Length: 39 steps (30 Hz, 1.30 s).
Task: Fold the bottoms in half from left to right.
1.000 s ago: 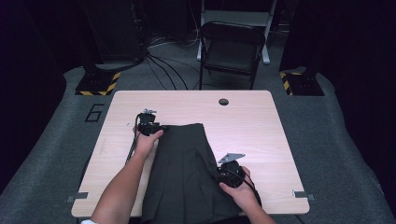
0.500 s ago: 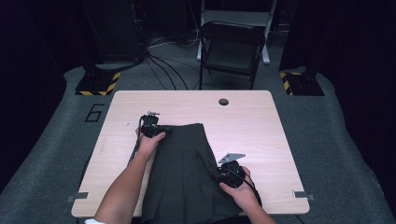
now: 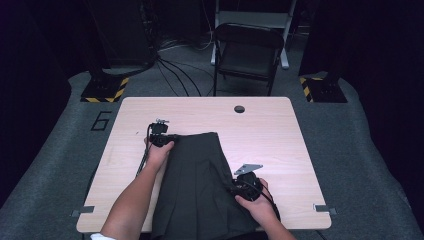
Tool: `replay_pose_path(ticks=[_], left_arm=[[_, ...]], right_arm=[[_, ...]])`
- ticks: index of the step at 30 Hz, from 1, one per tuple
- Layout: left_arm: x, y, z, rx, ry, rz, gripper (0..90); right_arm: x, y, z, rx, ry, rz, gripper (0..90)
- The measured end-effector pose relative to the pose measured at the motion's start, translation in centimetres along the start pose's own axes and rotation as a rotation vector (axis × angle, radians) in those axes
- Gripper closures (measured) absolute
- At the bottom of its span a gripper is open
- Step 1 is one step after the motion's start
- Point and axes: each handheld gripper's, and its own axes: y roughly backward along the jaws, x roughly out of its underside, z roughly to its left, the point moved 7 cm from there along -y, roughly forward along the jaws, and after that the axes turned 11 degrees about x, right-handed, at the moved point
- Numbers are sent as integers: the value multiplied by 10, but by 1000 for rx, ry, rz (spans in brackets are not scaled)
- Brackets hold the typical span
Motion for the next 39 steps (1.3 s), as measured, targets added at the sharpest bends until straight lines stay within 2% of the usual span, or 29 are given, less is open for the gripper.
replay_pose_path(ticks=[3,6,11,15,16,19,22,27,31,33,37,39], left_arm=[[-1,0,-2,1,-24,1,792],[-1,1,-3,3,-17,1,818],[-5,5,-7,-2,-25,-11,831],[-12,13,-11,2,-52,-31,833],[-14,16,-12,2,-62,-30,834],[-22,24,-17,4,-78,-43,834],[-30,31,-23,10,-115,-41,835],[-48,44,-34,10,-152,-84,835],[-58,52,-41,3,-158,-100,836],[-63,55,-45,8,-166,-120,836],[-70,61,-54,5,-213,-104,836],[-74,65,-59,12,-215,-124,836]], right_arm=[[0,0,0,0,-1,-2,590],[0,0,0,-1,0,-3,590],[0,0,0,-1,-4,-1,589],[-1,0,-1,-5,1,-1,585],[-1,0,0,-7,-10,-2,582],[-1,0,0,-11,-20,7,566],[-3,0,1,-8,-16,-2,549],[-5,1,2,-2,-12,-15,542],[-7,0,2,2,-20,-36,541],[-6,2,2,-4,-19,-25,541],[-7,3,2,3,-5,-32,541],[-8,3,2,3,-6,-42,543]])
